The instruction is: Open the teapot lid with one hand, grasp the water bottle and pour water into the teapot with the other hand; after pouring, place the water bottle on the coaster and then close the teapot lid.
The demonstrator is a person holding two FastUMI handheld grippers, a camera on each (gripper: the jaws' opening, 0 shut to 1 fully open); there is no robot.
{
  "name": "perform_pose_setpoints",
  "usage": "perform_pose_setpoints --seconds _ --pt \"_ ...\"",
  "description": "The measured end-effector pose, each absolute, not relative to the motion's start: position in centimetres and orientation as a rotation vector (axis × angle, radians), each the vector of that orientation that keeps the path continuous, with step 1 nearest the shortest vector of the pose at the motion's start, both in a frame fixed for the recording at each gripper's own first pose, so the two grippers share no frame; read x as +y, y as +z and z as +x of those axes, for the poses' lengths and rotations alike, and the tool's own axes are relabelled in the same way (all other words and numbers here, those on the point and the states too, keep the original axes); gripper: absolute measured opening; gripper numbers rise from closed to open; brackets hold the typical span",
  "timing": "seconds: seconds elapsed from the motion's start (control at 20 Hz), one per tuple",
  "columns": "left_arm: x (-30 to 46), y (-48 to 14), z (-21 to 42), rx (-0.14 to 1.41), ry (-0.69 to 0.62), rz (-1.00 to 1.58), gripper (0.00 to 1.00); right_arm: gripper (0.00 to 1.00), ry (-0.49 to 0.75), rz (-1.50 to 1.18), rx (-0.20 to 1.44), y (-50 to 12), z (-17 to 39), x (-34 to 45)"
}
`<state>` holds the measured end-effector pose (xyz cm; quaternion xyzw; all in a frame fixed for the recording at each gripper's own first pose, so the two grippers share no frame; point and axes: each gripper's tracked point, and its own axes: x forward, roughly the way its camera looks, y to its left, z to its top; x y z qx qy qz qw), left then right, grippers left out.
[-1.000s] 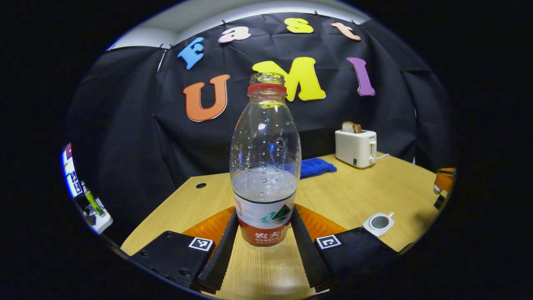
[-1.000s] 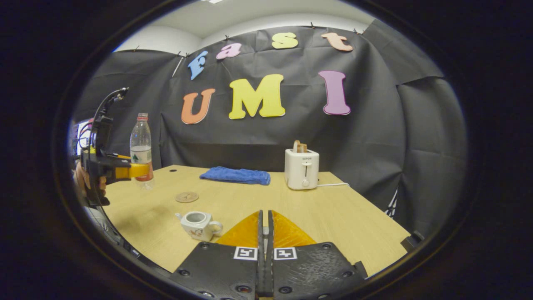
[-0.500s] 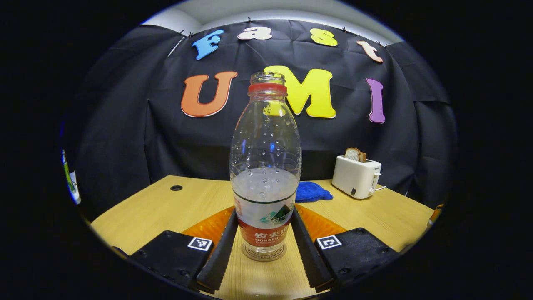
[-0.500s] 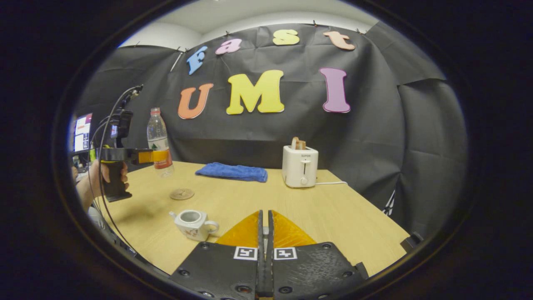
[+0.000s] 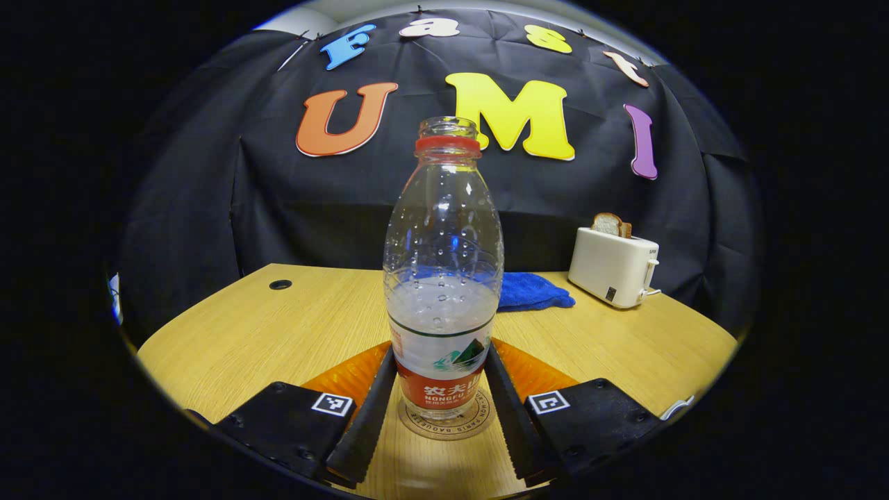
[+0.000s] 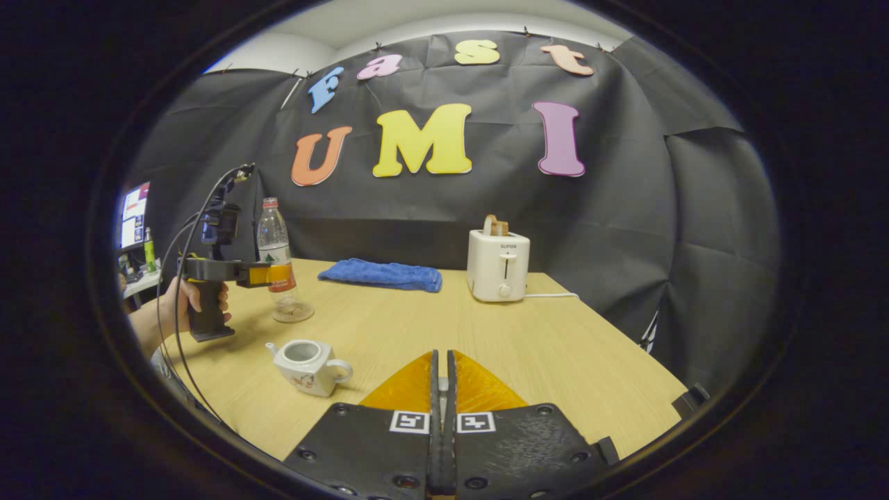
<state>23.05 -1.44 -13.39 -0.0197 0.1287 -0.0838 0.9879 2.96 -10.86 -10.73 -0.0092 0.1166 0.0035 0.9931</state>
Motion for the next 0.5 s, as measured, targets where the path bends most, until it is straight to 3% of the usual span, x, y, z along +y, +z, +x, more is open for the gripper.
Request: perform_pose_setpoints --seconds 0.45,0.5 --pt "-2.2 -15.0 23.2 0.286 -0.184 -0.018 0.80 0.00 0.006 -0.017 0.242 -11.1 3.0 -11.1" --pt "-2.1 -15.0 23.3 0.283 -0.180 -0.011 0.84 0.00 0.009 -0.017 0.242 -11.2 3.0 -11.0"
